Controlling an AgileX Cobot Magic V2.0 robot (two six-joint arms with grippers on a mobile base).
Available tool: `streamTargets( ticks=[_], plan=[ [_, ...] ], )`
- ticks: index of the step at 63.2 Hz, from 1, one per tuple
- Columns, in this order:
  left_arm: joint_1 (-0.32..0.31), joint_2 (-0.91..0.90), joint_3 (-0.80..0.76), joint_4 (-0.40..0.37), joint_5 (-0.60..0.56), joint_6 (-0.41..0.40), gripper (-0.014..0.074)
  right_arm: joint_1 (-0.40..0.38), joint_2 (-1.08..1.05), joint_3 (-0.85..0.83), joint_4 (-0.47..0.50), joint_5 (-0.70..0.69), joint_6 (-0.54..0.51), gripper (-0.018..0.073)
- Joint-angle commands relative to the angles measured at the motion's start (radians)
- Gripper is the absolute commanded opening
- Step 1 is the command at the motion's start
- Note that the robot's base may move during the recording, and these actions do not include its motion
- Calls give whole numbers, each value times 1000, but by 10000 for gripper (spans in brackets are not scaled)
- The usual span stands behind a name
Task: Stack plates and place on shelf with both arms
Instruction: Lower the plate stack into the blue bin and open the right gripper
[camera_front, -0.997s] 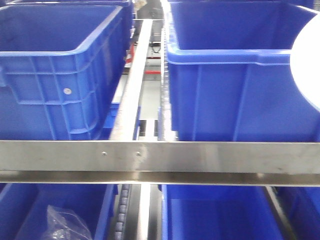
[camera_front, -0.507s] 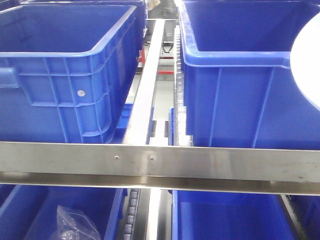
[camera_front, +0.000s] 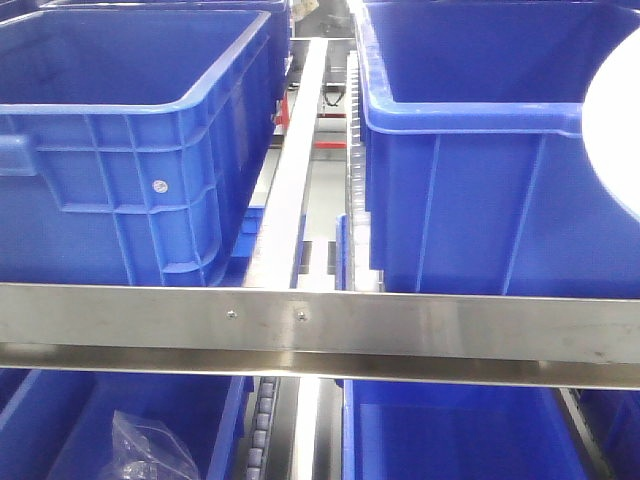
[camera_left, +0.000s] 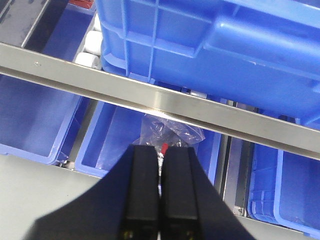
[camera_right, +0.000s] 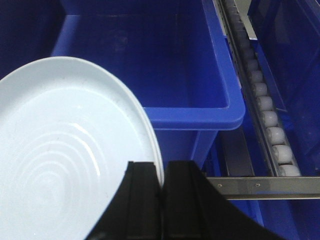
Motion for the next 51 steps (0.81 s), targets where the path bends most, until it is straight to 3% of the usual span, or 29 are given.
streamTargets(
  ticks=[1,15,22,31,51],
  plan=[
    [-3,-2,-28,-3,-70,-7,95,2,4,-30,-12,-100,-3,28],
    [-3,-2,-28,-3,-70,-7,95,2,4,-30,-12,-165,-3,28],
    [-3,-2,-28,-3,-70,-7,95,1,34,-41,-12,-277,-3,28],
    [-3,-2,-28,-3,-70,-7,95,1,219,-149,-12,-343,-3,28],
    [-3,-2,-28,-3,-70,-7,95,1,779,-573,-12,-426,-3,36]
  ],
)
